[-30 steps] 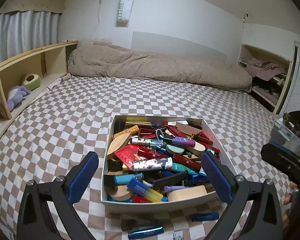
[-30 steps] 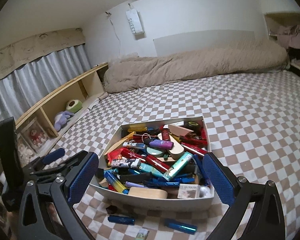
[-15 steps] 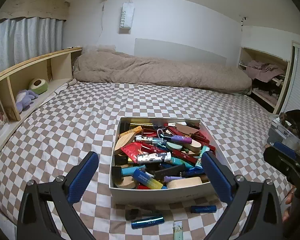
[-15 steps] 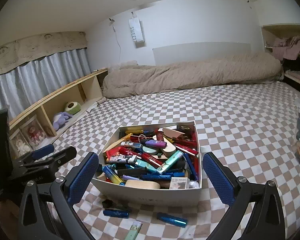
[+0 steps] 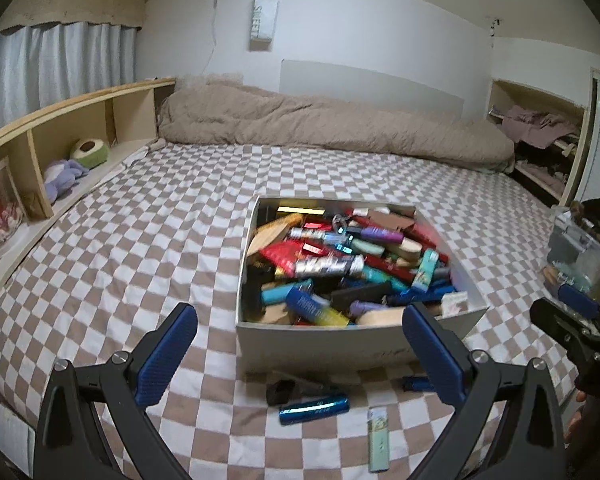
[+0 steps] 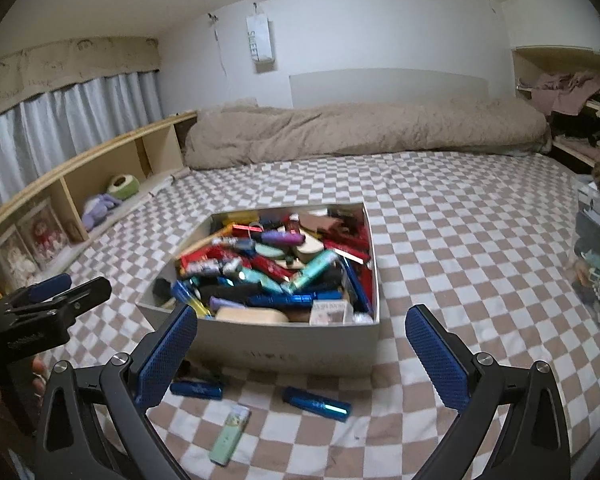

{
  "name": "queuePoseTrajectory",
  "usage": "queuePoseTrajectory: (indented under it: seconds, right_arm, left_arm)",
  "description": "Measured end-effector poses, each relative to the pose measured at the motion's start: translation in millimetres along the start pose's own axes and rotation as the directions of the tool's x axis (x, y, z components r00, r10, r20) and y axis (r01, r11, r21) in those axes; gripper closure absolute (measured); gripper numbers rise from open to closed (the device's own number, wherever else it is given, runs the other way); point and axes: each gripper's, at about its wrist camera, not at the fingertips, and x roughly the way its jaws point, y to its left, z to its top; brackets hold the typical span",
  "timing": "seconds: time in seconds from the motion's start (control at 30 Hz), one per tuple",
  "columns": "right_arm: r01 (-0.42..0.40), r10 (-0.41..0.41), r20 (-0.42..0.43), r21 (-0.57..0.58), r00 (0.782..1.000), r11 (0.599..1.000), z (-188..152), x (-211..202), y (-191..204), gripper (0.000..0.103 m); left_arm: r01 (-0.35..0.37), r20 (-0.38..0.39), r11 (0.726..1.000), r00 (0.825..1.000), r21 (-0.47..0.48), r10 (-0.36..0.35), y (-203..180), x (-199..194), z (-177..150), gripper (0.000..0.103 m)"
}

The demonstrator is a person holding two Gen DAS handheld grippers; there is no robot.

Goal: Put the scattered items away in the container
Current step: 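Withdraw both tools from the shoebox toward the remaining loose lighters, then lower the left gripper onto the dark blue lighter and close it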

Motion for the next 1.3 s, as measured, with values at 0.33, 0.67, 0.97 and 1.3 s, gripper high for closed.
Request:
queuePoseTrajectory:
  seconds: [0.33,0.67,0.97,1.3]
  right_arm:
    - [-0.005,0.008,-0.104,0.036,0.995,0.999,-46.0,22.9,-2.7,0.000]
    - [0.045,-0.036,-0.210,0.039,0.977,0.998,-89.1,47.4,-6.9,0.000]
    - [0.069,-0.047,-0.285,0.066,0.957,0.995,-119.9,68.8,-11.2,0.000]
    - [-0.024,-0.005,-0.303,-0.090,0.953,0.996,-137.6,80.9,40.1,0.000]
  left_arm:
    - [-0.033,-0.104,0.998,0.994,-0.047,0.028,18.2,23.9,-46.3,0.000]
    - [-0.041,-0.217,0.999,0.976,-0.020,0.036,22.9,49.0,-95.4,0.000]
    - [-0.047,-0.309,0.999,0.950,0.014,0.049,20.4,68.8,-134.5,0.000]
    - [-0.056,-0.285,0.996,0.958,-0.073,0.033,42.2,66.8,-151.4,0.000]
